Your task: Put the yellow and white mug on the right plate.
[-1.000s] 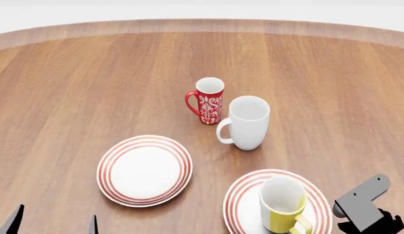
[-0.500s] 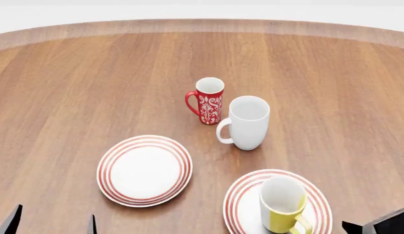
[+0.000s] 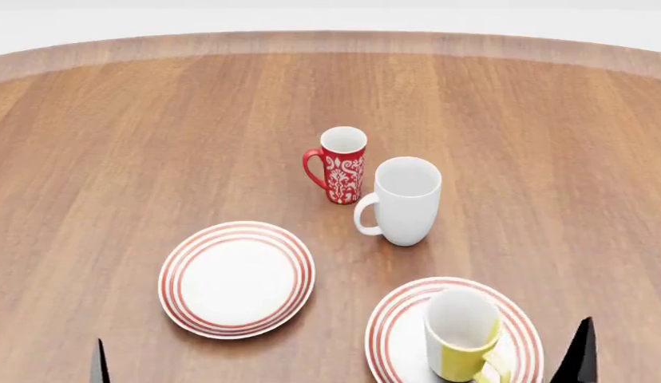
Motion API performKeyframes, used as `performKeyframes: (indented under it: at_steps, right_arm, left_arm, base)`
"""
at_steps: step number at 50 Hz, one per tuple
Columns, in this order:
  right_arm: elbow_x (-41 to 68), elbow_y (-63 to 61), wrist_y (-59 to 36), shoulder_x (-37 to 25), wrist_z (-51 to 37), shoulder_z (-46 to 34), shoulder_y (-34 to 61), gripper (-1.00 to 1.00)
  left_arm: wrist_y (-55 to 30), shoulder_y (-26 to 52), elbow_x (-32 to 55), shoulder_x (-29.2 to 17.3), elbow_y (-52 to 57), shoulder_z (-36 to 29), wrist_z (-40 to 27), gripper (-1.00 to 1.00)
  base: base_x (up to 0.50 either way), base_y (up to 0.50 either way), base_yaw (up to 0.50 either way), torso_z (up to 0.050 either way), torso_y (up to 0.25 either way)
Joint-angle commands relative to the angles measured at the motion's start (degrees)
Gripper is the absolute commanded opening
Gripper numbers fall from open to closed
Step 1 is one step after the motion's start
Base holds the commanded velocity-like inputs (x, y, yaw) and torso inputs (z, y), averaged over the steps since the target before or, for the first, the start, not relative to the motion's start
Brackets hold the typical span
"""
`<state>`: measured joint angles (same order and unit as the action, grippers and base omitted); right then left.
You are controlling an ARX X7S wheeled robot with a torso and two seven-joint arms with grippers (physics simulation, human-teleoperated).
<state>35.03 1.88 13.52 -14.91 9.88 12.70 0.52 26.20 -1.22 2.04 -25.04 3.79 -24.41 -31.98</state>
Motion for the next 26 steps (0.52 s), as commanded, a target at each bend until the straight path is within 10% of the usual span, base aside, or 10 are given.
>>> performKeyframes:
  at_steps: [1,26]
  right_arm:
    - [-13.20,7.05,20.96,12.10,-8.62,8.84,3.43,1.00]
    - [-20.64,0.56,25.71,9.31,-21.03,14.19,12.14,1.00]
  left_arm:
    - [3.53,-2.48,-6.21,-3.13,-2.86,8.54,-5.44,1.00]
    - [-0.36,2.51,-1.59,-8.27,-0.96,26.51,-16.31,1.00]
  base:
    - [0.00,0.00,0.00,0.000,0.000]
    - [0.00,0.00,0.00,0.000,0.000]
